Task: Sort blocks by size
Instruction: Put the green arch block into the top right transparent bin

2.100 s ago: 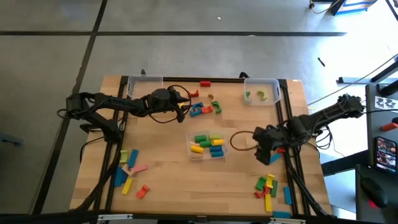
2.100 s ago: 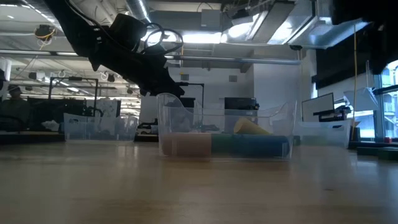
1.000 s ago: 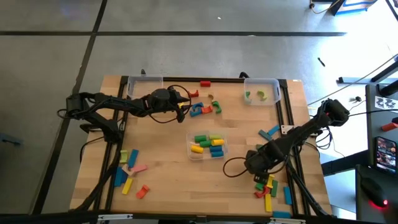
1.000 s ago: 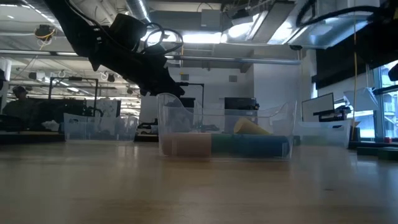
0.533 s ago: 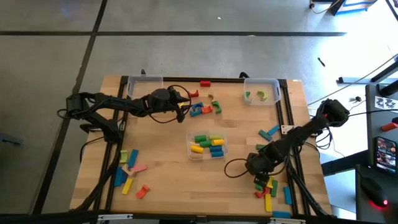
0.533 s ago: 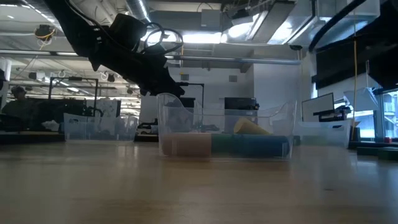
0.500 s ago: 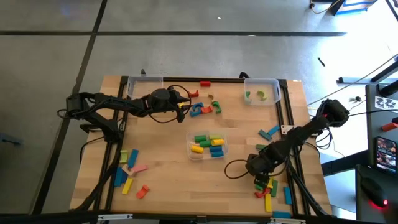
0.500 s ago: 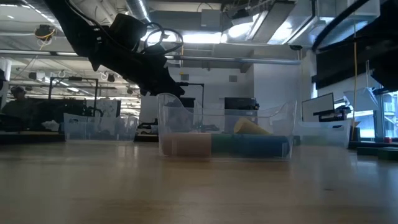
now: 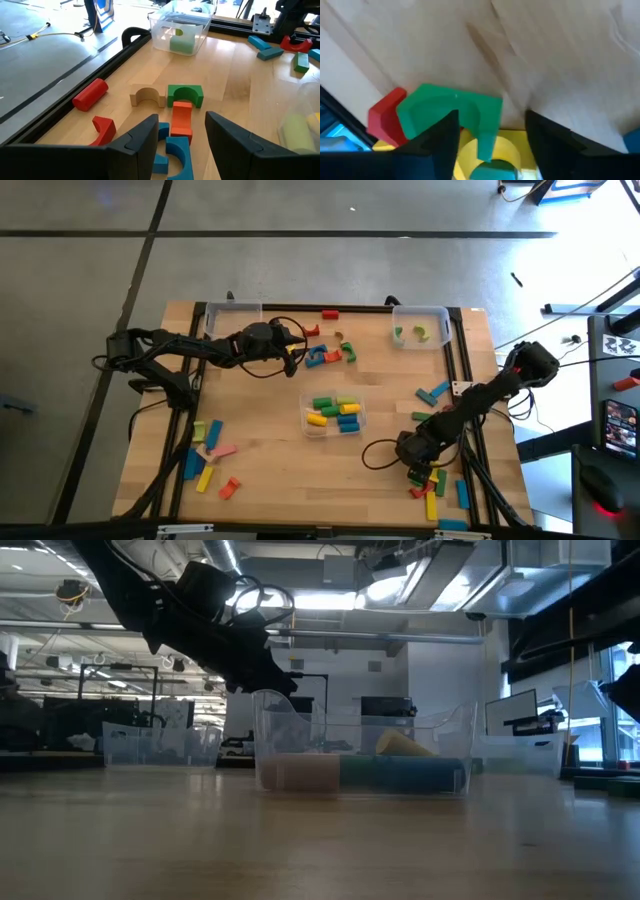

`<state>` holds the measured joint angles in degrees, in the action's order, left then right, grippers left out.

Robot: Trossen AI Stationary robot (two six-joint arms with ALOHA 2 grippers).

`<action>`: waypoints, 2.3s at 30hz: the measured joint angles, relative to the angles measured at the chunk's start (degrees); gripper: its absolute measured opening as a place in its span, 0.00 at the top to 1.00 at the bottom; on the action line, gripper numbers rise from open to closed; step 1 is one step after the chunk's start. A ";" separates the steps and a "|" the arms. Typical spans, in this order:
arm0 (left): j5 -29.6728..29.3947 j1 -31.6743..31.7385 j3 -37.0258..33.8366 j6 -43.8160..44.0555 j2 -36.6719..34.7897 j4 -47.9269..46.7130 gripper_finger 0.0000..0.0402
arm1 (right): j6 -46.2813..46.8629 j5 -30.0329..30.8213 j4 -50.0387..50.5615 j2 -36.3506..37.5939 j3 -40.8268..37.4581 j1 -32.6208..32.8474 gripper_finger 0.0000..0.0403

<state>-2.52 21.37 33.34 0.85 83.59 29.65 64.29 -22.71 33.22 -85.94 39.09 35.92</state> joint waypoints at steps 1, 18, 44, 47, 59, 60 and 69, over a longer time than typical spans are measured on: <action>0.00 0.00 0.02 -0.01 0.00 0.03 0.60 | -0.11 -0.11 0.07 -0.18 0.00 0.00 0.52; 0.00 0.00 0.02 -0.01 0.00 1.07 0.60 | -4.77 -2.44 -0.24 -0.43 0.07 0.07 0.91; 0.00 0.00 0.02 -0.01 0.00 1.51 0.60 | -26.92 1.65 19.97 -0.49 14.69 -12.90 0.89; 0.00 0.00 0.02 -0.01 0.00 1.49 0.60 | -31.20 5.26 25.39 -0.47 17.69 -15.42 0.89; -0.01 0.00 0.02 -0.01 0.00 1.26 0.60 | -47.89 18.29 39.39 -0.45 27.03 -29.57 0.89; 0.00 0.00 0.02 -0.01 0.00 1.09 0.60 | -48.97 19.56 39.79 -0.45 27.34 -30.79 0.89; 0.00 0.00 0.02 -0.01 0.00 0.92 0.60 | -56.64 27.85 43.39 -0.43 28.15 -42.77 0.89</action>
<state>-2.52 21.37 33.36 0.84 83.59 30.56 7.65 5.14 76.60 -86.37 67.24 -6.84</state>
